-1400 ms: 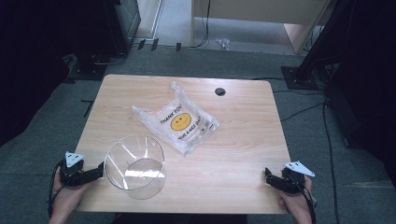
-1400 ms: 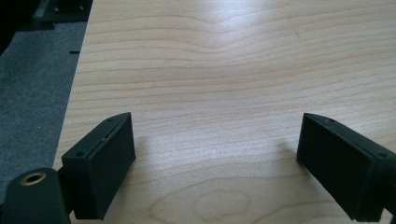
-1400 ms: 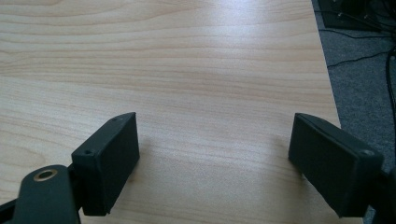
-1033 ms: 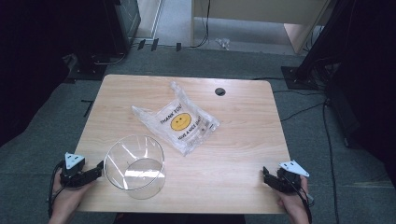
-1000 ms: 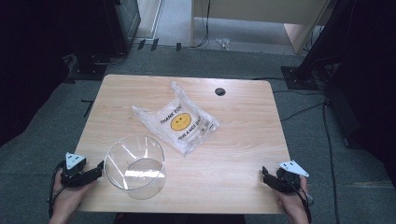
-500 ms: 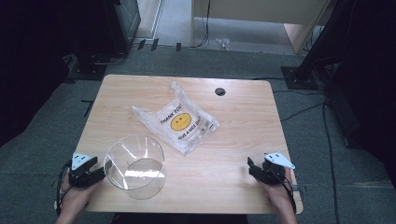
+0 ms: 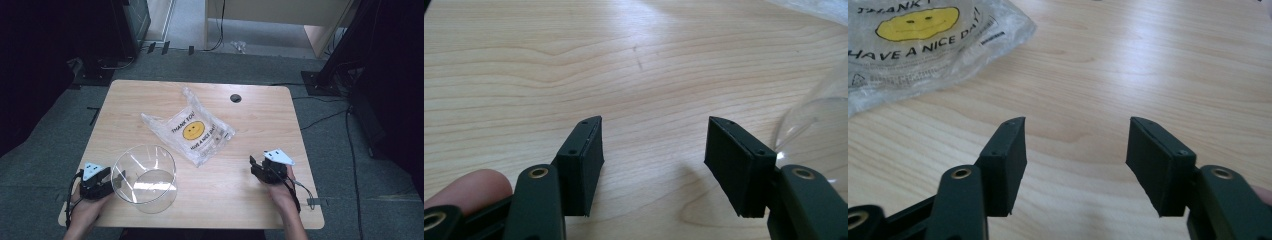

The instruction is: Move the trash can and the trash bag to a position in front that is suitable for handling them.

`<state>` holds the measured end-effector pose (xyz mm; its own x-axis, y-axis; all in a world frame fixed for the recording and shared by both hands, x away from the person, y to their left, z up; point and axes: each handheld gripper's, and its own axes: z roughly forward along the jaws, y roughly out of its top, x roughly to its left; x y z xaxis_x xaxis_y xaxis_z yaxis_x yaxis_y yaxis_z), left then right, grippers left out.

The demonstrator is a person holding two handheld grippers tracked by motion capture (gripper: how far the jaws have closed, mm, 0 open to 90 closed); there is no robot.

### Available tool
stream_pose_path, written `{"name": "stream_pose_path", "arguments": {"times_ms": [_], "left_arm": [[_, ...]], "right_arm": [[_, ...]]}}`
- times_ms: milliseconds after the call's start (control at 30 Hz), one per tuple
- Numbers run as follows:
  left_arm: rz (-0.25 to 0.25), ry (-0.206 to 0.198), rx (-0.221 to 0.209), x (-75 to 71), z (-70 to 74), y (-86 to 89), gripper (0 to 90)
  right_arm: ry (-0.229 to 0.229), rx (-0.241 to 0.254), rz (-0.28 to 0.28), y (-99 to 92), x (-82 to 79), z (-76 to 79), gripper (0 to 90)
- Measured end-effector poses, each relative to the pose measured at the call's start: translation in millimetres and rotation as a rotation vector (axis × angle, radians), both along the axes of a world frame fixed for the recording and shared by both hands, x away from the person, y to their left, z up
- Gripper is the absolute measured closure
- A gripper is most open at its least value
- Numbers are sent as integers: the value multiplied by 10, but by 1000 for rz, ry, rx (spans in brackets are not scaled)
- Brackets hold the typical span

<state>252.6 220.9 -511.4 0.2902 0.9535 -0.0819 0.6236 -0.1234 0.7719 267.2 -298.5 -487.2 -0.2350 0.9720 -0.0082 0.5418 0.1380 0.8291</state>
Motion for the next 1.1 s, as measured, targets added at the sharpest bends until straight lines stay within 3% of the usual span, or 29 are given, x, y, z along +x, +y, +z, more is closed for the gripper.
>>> {"name": "stream_pose_path", "arguments": {"times_ms": [200, 500, 667, 700, 867, 900, 933, 1000, 1033, 1067, 1100], "left_arm": [[-25, -1, 4, -12, 0, -75, 397], [-30, 8, 4, -17, -19, -84, 402], [-34, 13, 3, -20, -29, -83, 402], [-36, 12, 3, -21, -32, -82, 402], [-43, 10, -1, -29, -37, -78, 401], [-44, 10, -1, -31, -38, -76, 401], [-45, 10, 0, -31, -38, -75, 401], [-48, 9, -2, -31, -39, -72, 400], [-48, 9, -2, -31, -39, -72, 400], [-50, 9, -3, -32, -39, -72, 400], [-49, 9, -4, -32, -40, -72, 401]], "right_arm": [[-7, 24, 45, 303, 210, -8, 466], [-17, 8, 86, 632, 497, 13, 481], [-25, -2, 46, 711, 754, 43, 479], [-17, -3, 31, 723, 867, 40, 445], [24, 20, 18, 763, 1051, 16, 324], [61, 3, 15, 799, 1126, -27, 334], [61, 3, 15, 799, 1126, -27, 334], [79, -31, 1, 838, 1183, -102, 482], [79, -31, 1, 838, 1183, -102, 482], [83, -37, 2, 848, 1191, -122, 542], [96, -45, 12, 866, 1202, -156, 665]]}}
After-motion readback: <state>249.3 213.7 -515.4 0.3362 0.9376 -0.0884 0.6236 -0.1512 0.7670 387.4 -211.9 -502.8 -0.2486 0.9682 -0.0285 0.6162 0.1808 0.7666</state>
